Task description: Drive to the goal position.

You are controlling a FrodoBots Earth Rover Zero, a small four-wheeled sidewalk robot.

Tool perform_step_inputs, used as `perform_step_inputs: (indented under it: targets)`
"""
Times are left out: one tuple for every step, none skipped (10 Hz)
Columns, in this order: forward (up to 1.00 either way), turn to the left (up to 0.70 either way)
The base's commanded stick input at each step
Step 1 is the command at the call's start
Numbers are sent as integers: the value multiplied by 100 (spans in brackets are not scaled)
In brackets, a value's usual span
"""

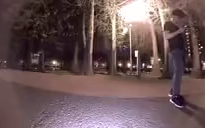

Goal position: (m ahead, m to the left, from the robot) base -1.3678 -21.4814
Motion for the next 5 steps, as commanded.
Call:
perform_step_inputs:
  targets:
    - [0,-45]
    - [0,-45]
    - [0,-45]
    - [0,-45]
    - [0,-45]
